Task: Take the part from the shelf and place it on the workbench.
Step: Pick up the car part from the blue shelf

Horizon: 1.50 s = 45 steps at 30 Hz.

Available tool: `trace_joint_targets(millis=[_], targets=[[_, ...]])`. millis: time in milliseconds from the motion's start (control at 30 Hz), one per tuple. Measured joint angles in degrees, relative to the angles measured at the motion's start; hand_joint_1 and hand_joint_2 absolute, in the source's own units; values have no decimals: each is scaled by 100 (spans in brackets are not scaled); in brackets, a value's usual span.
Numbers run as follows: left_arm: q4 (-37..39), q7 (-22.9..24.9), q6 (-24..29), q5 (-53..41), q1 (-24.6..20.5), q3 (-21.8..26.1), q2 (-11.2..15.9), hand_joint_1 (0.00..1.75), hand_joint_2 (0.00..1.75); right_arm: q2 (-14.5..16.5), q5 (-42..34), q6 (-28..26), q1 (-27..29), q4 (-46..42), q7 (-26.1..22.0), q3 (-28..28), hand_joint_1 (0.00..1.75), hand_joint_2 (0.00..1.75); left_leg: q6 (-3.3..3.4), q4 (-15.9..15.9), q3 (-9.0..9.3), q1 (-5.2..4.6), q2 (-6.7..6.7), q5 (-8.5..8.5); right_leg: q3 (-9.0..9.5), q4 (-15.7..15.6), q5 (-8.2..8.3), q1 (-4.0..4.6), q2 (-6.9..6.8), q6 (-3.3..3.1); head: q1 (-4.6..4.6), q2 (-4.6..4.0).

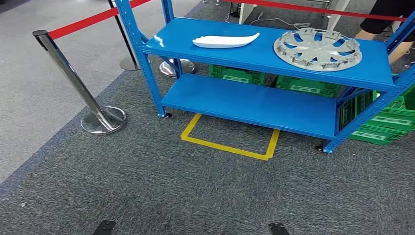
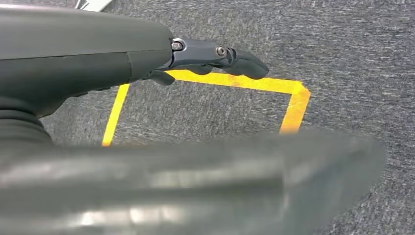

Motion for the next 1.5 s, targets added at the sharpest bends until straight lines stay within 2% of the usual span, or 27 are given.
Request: trace_joint_targets(millis=[267, 400, 733, 833, 967, 1033, 1067, 1167, 1200, 1233, 1267, 1300, 1333, 1367, 1400, 1500], targets=[[1, -27, 0, -1, 0, 13, 1, 0, 175, 0, 7, -30, 28, 0, 76, 0, 0, 0, 0, 0, 0, 0, 0, 0, 0, 0, 0, 0, 0, 0, -1, 0], [1, -32, 0, -8, 7, 23, -2, 0, 0, 0, 18, -60, 26, 0, 19, 0, 0, 0, 0, 0, 0, 0, 0, 0, 0, 0, 0, 0, 0, 0, 0, 0], [1, -51, 0, -21, 16, 39, -3, 0, 0, 0, -8, -119, 23, 0, 15, -3, 0, 0, 1, 1, -1, 0, 0, -1, 1, -1, 1, 0, 0, 1, 0, 0], [1, -51, 0, -36, 18, 45, -3, 0, 0, 2, -26, -120, 24, 0, 15, -6, 0, 0, 30, 17, -6, -16, -1, -19, 7, -17, 9, -20, -1, 21, -2, 0], [1, -51, 0, -50, 18, 52, -3, 0, 175, 2, -25, -121, 24, 0, 15, -7, 0, 0, 86, -3, -2, -35, 1, -20, 22, -62, 23, -42, 5, 69, -4, 0], [1, -52, 0, -55, 17, 52, -8, 0, 175, 2, -22, -123, 25, 0, 16, -8, 0, 0, 132, -85, 38, -7, 18, 20, -10, 4, -37, -36, -5, 99, 4, 0], [1, -52, 0, -57, 16, 52, -10, 0, 175, 2, -22, -124, 25, 0, 16, -8, 0, 0, 153, -126, 59, 10, 32, 38, -94, 186, -151, -31, -15, 106, 13, 0], [1, -52, -2, -66, 19, 52, -21, 0, 175, 2, -24, -125, 31, 0, 19, -12, 0, 0, 180, -148, 76, 18, 79, 38, -619, 1241, -639, -28, -32, 121, 27, 0], [1, -52, -6, -67, 21, 52, -26, 0, 175, 2, -26, -125, 39, 0, 21, -15, 0, 0, 178, -147, 79, 18, 92, 32, -746, 1471, -683, -29, -33, 130, 26, 0], [1, -52, -10, -67, 21, 52, -31, 0, 175, 2, -27, -125, 47, 0, 22, -19, 0, 0, 168, -143, 85, 22, 101, 24, -781, 1501, -619, -33, -38, 138, 28, 0], [1, -52, -15, -68, 22, 52, -36, 0, 175, 2, -28, -125, 53, 0, 24, -25, 0, 0, 148, -134, 94, 32, 108, 12, -696, 1292, -446, -39, -50, 145, 27, 0], [1, -52, -20, -69, 21, 52, -39, 0, 175, 1, -28, -125, 53, 0, 23, -32, 0, 0, 118, -115, 105, 43, 115, -7, -520, 913, -223, -47, -86, 157, 28, 0], [1, -52, -23, -70, 20, 52, -38, 0, 175, 2, -27, -124, 45, 1, 23, -39, 0, 0, 78, -89, 110, 45, 123, -30, -348, 542, -72, -42, -129, 157, 30, 0], [1, -53, -25, -72, 20, 53, -36, 0, 175, 4, -27, -123, 35, 1, 22, -45, 0, 0, 34, -59, 110, 42, 131, -55, -204, 247, 33, -41, -154, 129, 32, 0], [1, -53, -26, -73, 20, 54, -32, 0, 175, 6, -26, -123, 24, 2, 21, -49, 0, 0, -7, -39, 109, 33, 141, -70, -133, 97, 62, -36, -168, 89, 29, 0], [1, -52, -29, -79, 23, 56, -28, 0, 175, 9, -22, -122, 15, 2, 19, -57, 0, 0, -98, -50, 115, 38, 170, -68, -142, 78, 58, -13, -103, -65, 13, 0]])
